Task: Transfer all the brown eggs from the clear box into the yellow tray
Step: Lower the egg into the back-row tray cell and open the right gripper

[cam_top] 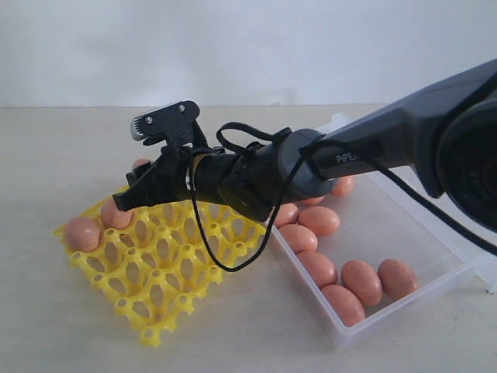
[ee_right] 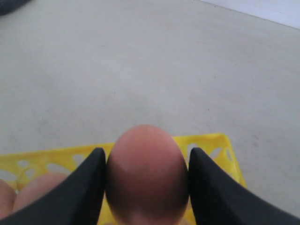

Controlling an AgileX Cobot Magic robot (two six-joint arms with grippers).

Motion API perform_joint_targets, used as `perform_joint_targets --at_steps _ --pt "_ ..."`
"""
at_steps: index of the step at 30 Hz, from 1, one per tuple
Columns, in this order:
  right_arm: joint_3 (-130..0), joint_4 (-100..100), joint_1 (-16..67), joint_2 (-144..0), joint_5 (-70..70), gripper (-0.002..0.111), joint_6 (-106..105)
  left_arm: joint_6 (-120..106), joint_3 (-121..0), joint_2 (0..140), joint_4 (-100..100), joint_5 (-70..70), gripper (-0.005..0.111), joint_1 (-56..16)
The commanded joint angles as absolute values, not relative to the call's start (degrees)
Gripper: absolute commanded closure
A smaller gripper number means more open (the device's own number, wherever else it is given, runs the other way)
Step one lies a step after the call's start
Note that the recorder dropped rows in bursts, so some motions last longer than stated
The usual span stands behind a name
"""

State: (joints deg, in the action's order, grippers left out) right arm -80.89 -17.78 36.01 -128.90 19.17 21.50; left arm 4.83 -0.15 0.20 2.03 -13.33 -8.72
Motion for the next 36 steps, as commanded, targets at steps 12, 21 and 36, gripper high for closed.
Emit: perform_joint_targets --at_steps 12,21,36 --pt "-81.2 -20.5 36.7 -128.7 18.6 0.108 23.5 4.9 0.0 0.0 2.0 -12.9 0.103 -8.6" --pt "-81.2 -20.9 36.6 -128.7 14.9 0.088 23.5 4.9 0.0 0.0 2.0 -12.9 0.103 -8.6" --pt "-81.2 -21.3 36.6 -128.7 14.7 0.059 23.5 4.9 0.0 0.0 2.0 -12.9 0.103 -8.6"
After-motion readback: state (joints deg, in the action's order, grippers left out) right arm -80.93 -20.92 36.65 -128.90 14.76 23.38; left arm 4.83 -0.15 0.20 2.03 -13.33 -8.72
